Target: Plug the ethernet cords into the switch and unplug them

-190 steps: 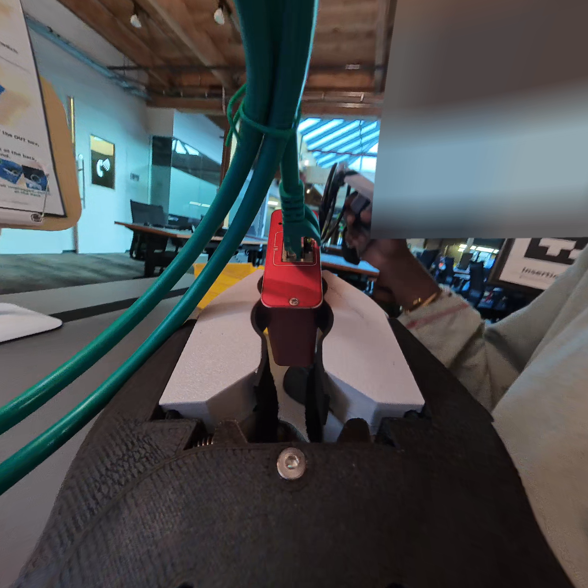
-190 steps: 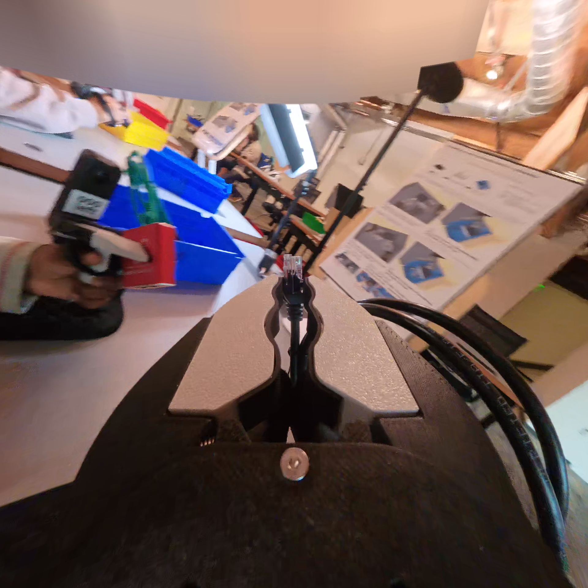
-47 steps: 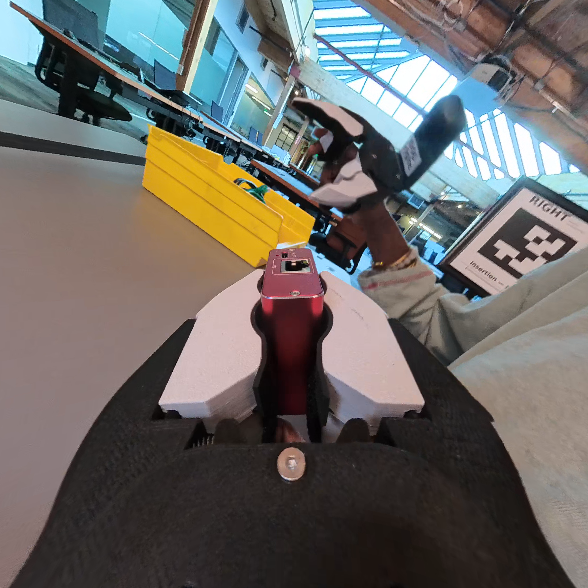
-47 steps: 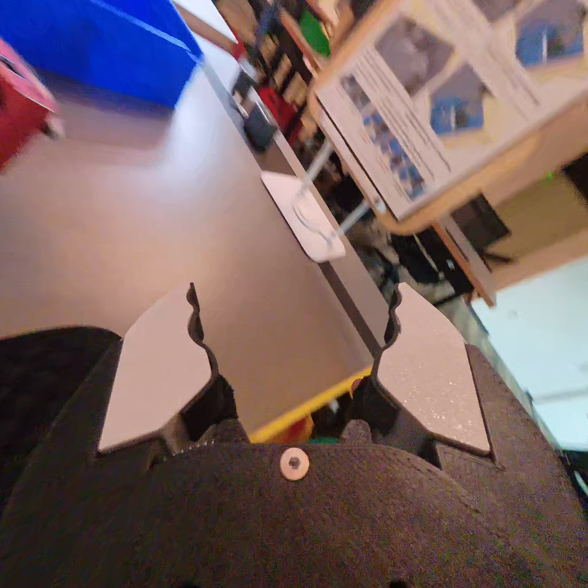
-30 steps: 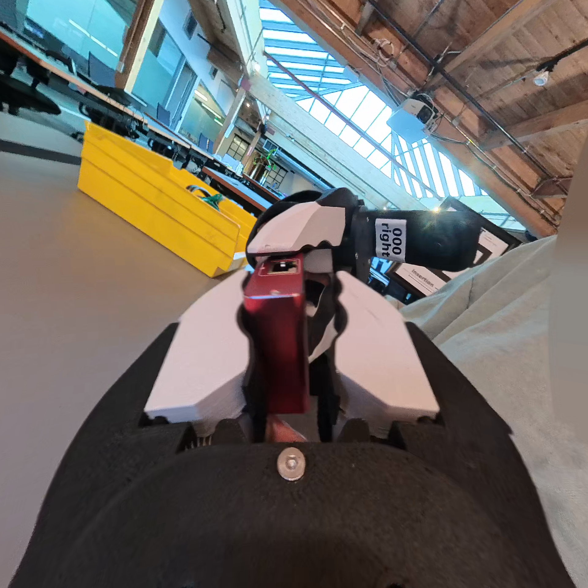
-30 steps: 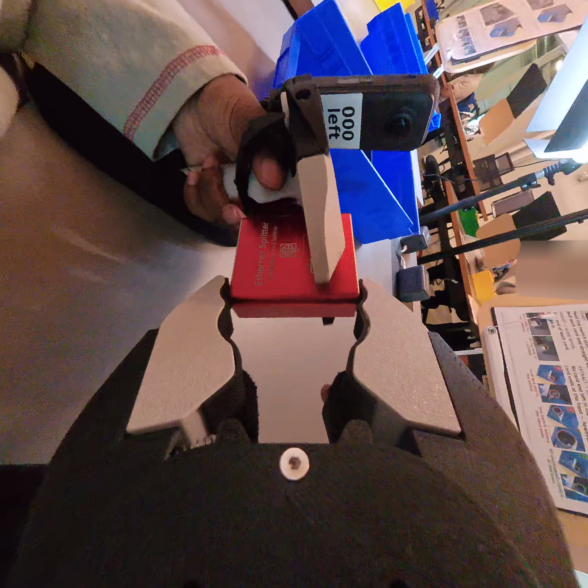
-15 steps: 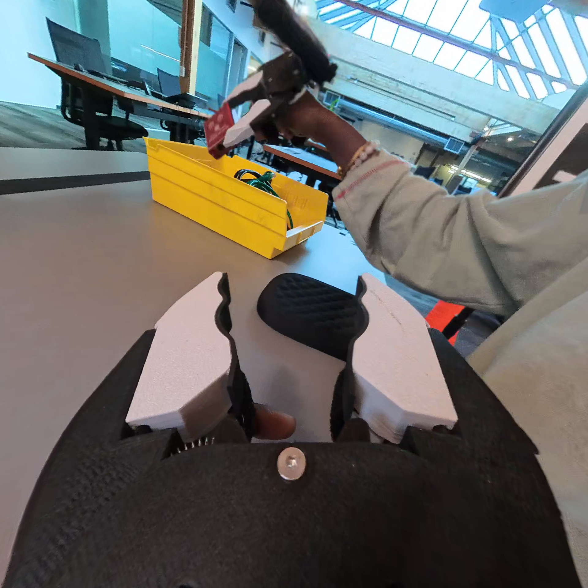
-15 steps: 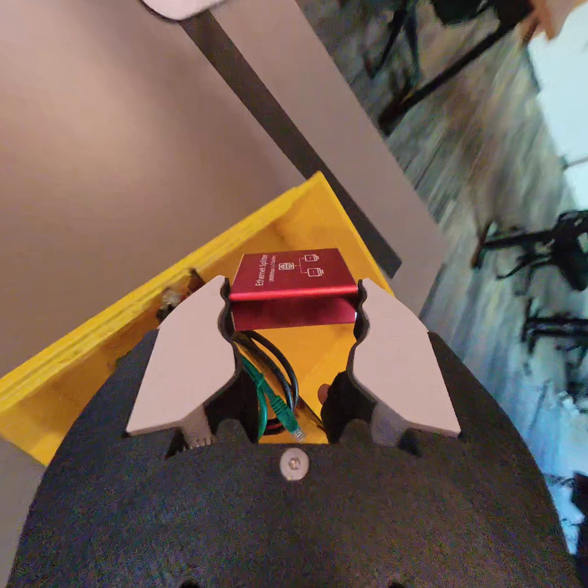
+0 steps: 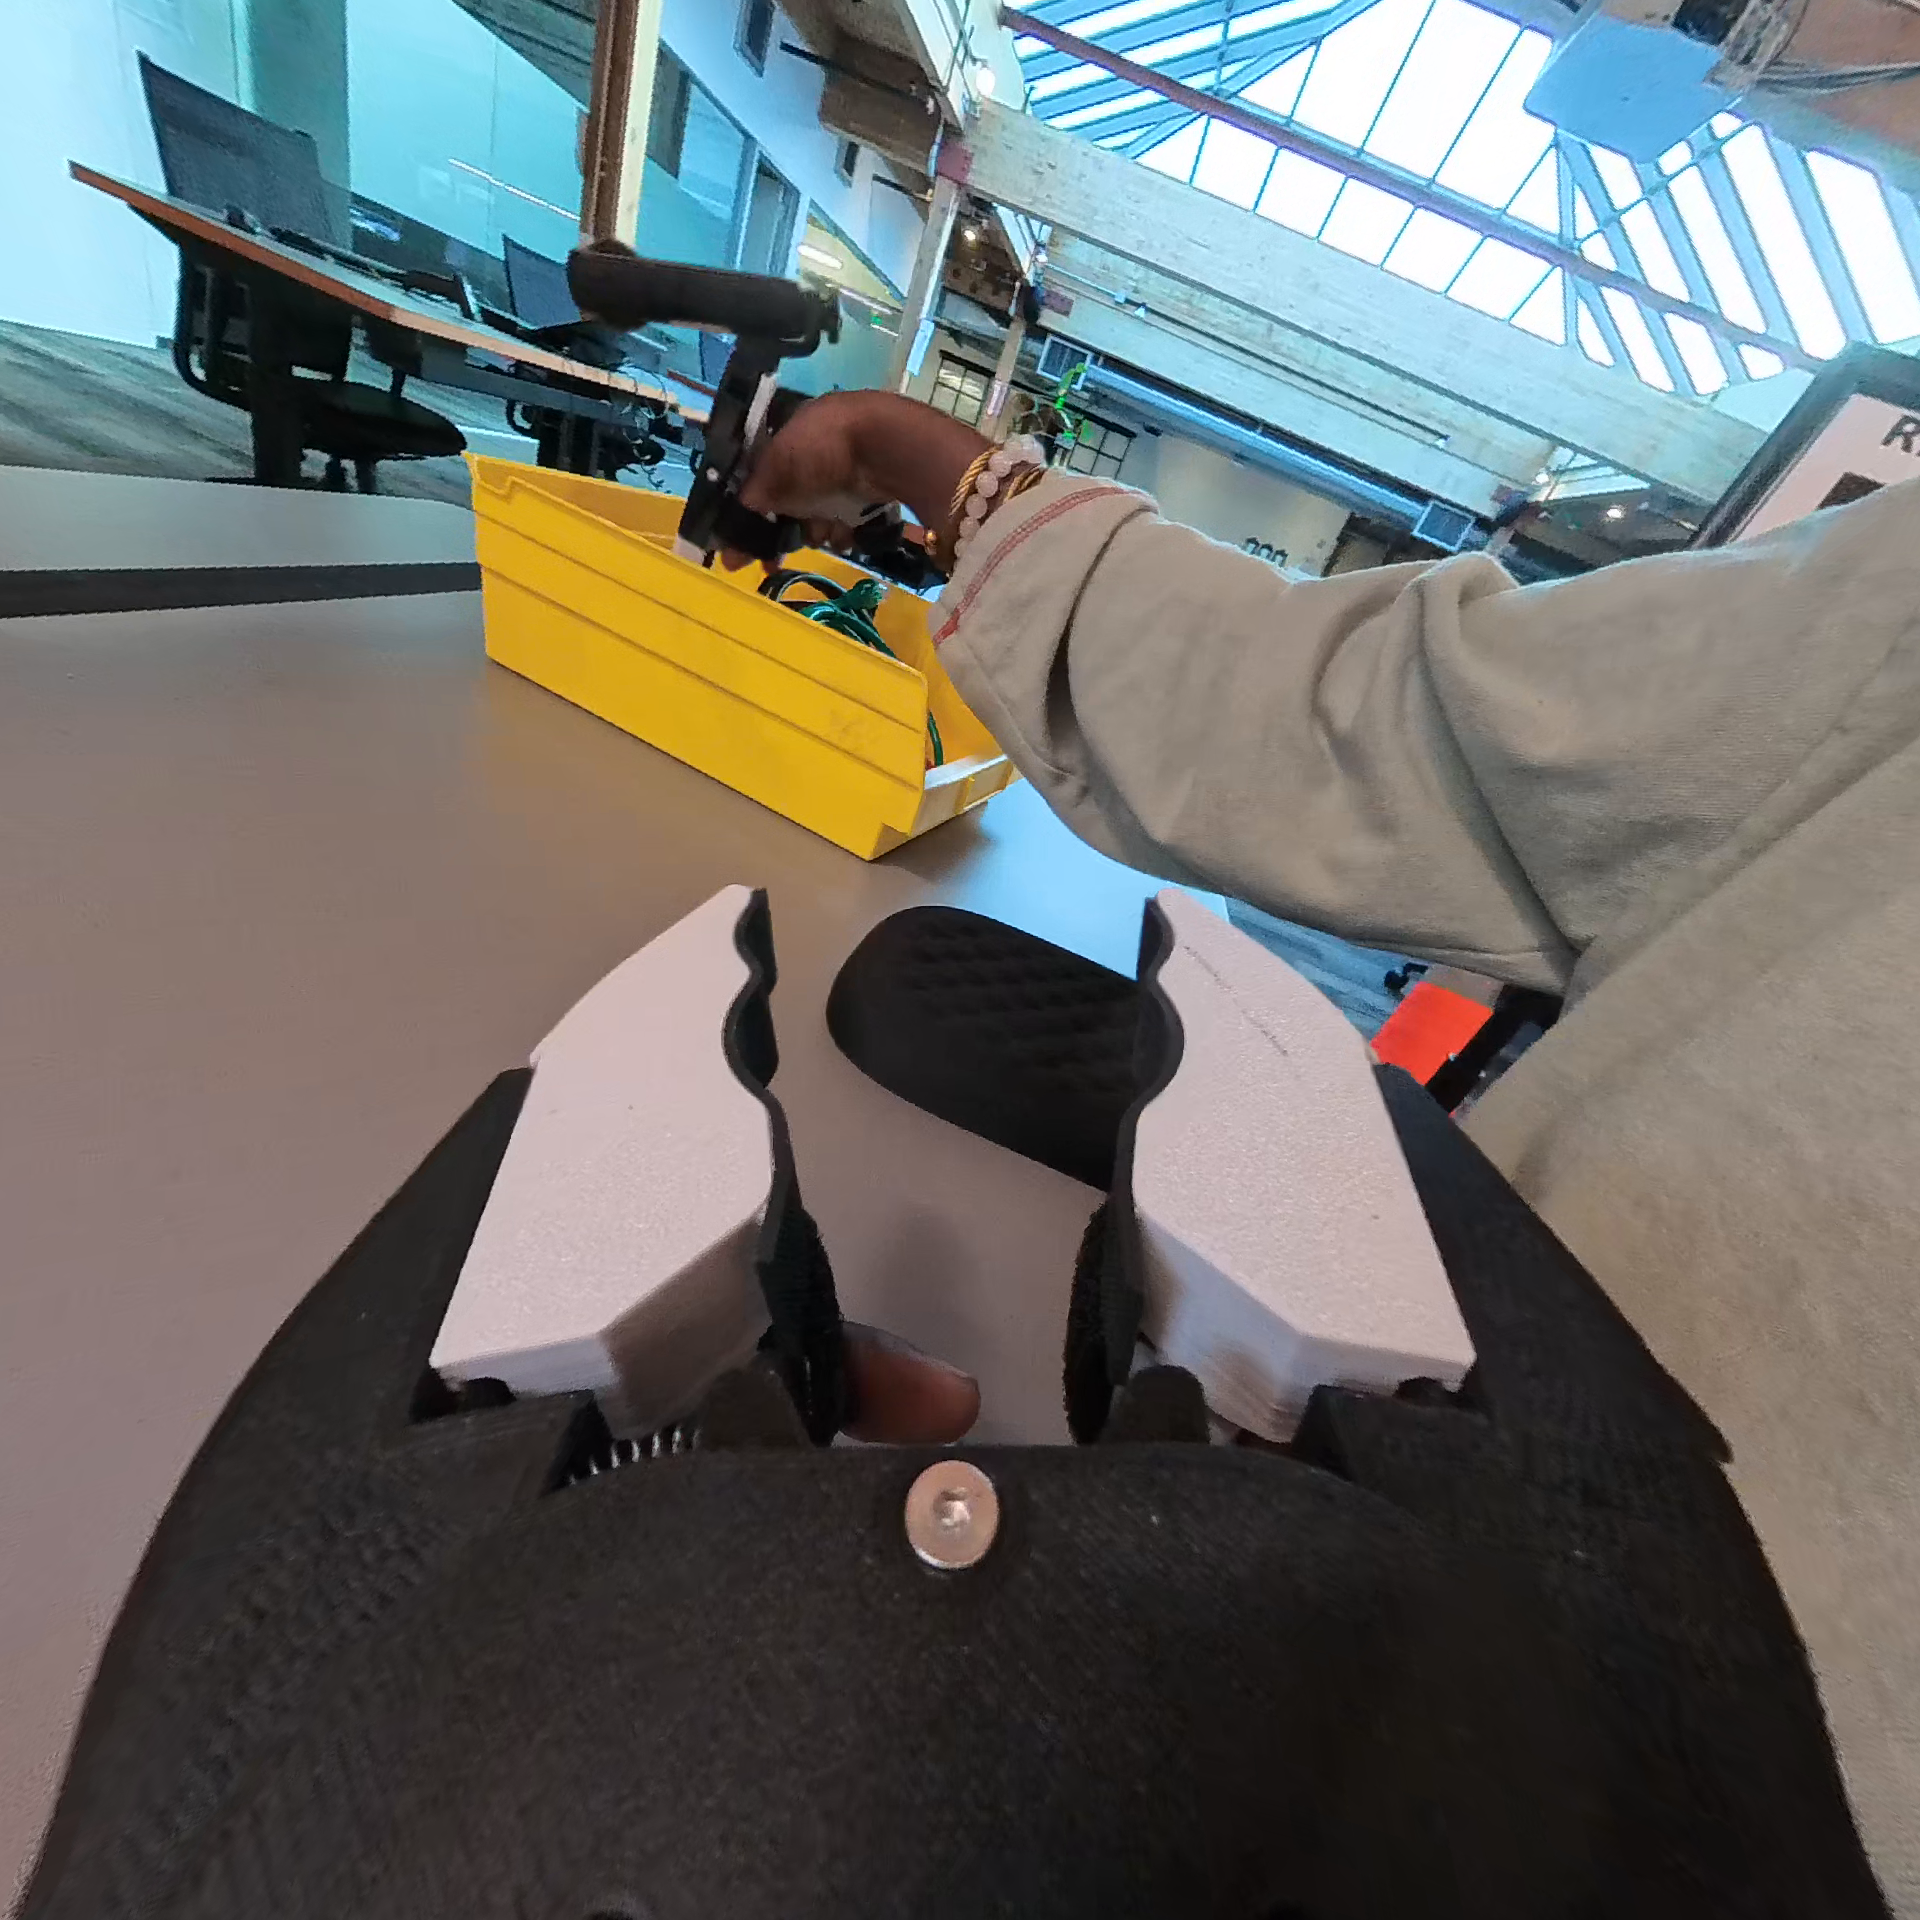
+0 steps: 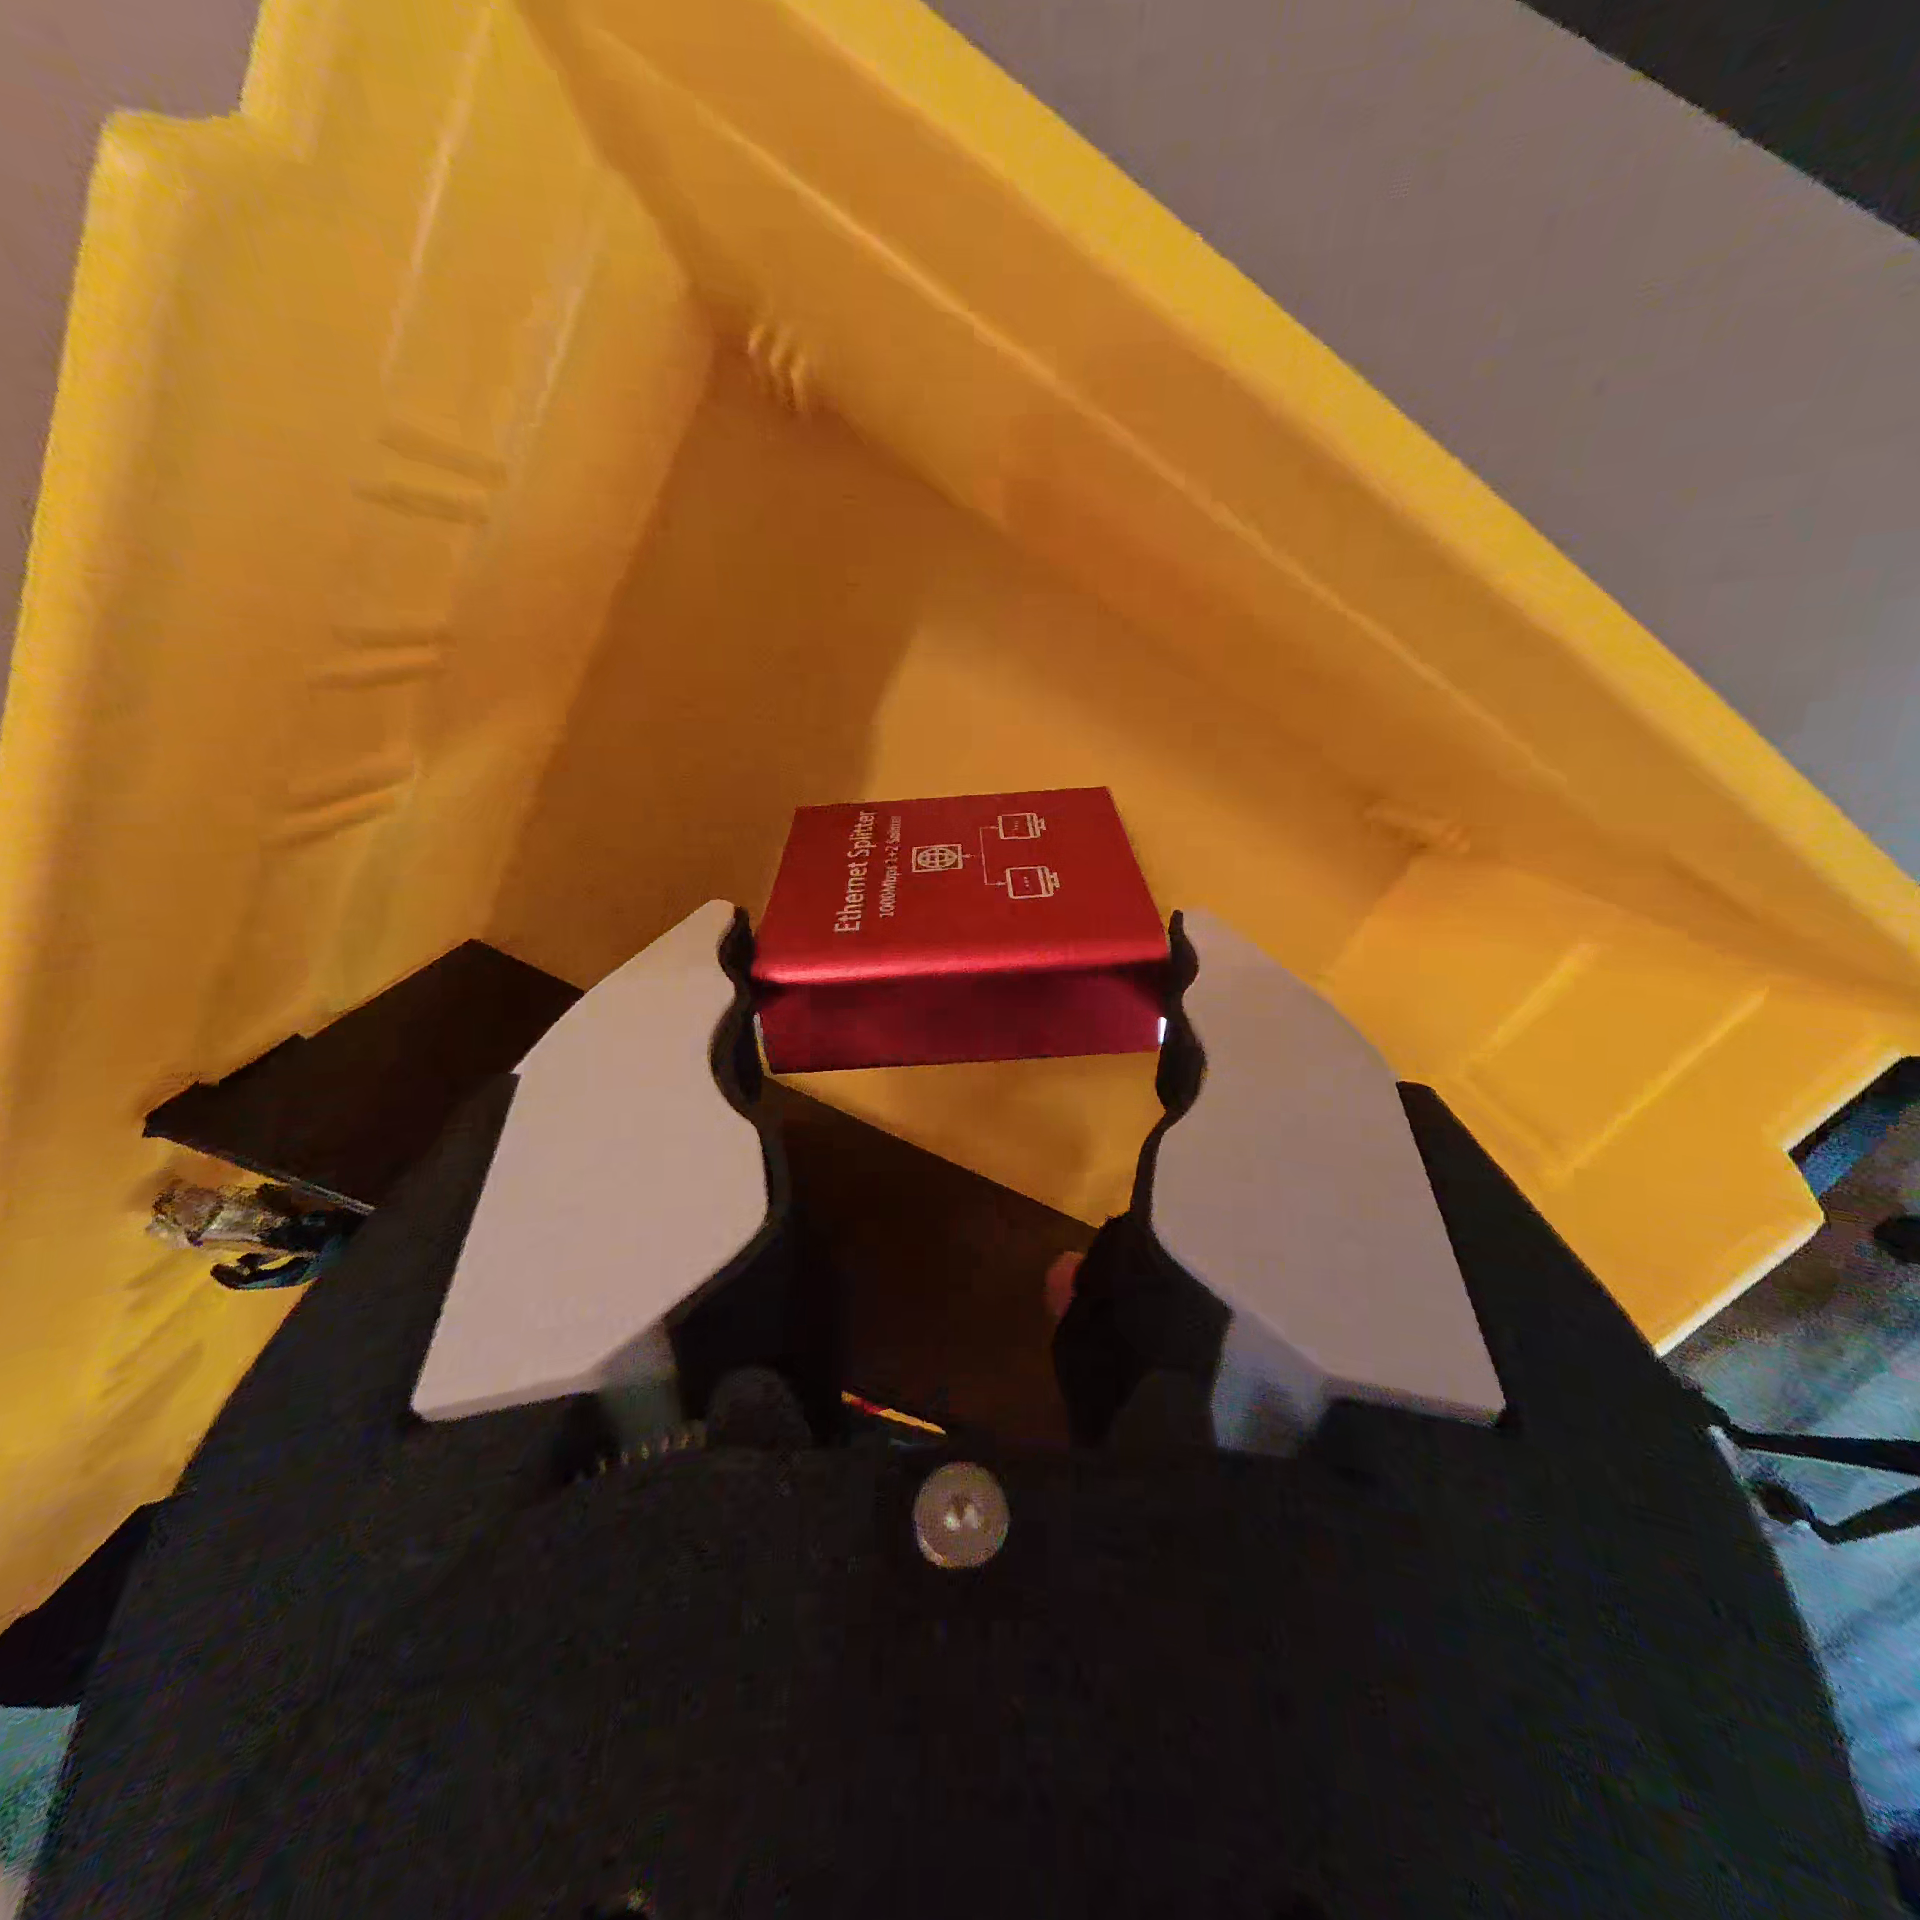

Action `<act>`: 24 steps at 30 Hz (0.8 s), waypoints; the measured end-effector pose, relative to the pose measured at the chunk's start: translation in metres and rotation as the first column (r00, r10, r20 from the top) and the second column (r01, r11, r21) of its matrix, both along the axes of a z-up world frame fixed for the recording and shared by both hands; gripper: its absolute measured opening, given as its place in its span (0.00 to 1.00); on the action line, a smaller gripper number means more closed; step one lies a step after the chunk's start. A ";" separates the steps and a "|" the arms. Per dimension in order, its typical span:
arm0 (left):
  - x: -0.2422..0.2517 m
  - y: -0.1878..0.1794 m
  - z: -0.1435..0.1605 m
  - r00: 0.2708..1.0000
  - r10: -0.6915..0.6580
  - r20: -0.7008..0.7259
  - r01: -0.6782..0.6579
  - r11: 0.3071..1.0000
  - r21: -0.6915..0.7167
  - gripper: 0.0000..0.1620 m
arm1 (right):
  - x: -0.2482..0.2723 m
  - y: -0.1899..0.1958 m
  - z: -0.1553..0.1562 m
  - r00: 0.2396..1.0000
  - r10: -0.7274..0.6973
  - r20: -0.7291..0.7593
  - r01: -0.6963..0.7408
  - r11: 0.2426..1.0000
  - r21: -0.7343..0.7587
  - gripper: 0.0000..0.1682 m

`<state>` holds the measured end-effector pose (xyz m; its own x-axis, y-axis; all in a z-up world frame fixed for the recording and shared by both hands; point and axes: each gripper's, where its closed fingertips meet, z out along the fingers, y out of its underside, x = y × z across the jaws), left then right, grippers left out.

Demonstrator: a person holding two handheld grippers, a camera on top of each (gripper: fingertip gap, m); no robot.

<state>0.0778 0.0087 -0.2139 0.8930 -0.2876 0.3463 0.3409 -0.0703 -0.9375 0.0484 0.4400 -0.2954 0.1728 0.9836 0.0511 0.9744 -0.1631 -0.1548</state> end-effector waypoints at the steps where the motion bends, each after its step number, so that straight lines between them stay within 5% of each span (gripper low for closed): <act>1: 0.000 0.000 -0.001 1.000 -0.002 0.003 0.002 1.000 -0.003 0.41 | -0.001 0.001 -0.002 1.000 -0.004 -0.004 0.004 1.000 -0.001 0.45; 5: 0.000 0.001 -0.002 1.000 0.002 -0.008 -0.002 1.000 -0.009 0.41 | -0.007 0.009 0.002 0.997 -0.005 -0.073 0.012 0.996 0.086 0.53; 9: 0.001 0.001 -0.001 1.000 0.006 -0.019 -0.007 1.000 -0.010 0.40 | -0.012 0.016 0.043 0.964 0.043 -0.263 0.036 0.957 0.286 0.68; 11: -0.003 0.001 0.000 0.999 0.040 -0.035 -0.040 0.999 0.000 0.40 | -0.016 -0.002 0.076 0.892 0.112 -0.437 0.053 0.936 0.348 0.71; 15: -0.027 -0.004 0.008 0.970 0.220 -0.108 -0.217 0.976 0.038 0.40 | -0.004 -0.098 0.116 0.652 0.229 -0.723 -0.009 0.956 0.294 0.66; 18: -0.050 -0.019 0.014 0.895 0.406 -0.185 -0.402 0.914 0.058 0.40 | 0.019 -0.155 0.104 0.590 0.252 -0.767 -0.040 0.958 0.284 0.64; 24: -0.115 -0.084 0.042 0.612 0.721 -0.324 -0.737 0.669 0.098 0.48 | 0.049 -0.190 0.043 0.668 0.202 -0.716 0.022 0.956 0.291 0.58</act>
<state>-0.0368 -0.0757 -0.1720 0.8580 0.5135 0.0080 -0.0093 0.0312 -0.9995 0.0974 0.2498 -0.2523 0.1754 0.9650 0.1949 0.5320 0.0737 -0.8435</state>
